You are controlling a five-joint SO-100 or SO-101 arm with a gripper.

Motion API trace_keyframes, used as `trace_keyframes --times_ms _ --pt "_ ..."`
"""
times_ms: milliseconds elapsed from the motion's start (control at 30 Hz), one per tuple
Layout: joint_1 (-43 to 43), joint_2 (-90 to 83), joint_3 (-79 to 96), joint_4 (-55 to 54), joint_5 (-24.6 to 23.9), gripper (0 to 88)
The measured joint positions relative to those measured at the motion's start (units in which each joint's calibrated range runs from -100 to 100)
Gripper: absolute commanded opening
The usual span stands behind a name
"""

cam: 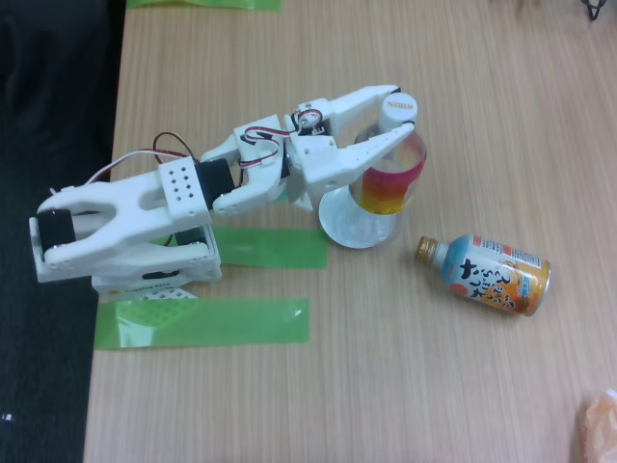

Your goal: Pick up the plastic bottle and stand it up on the white place

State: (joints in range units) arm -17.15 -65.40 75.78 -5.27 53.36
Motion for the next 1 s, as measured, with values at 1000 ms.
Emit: trace_keyframes --times_ms 1000 --pt "-0.37 -13.13 6.15 -0.08 0.00 17.2"
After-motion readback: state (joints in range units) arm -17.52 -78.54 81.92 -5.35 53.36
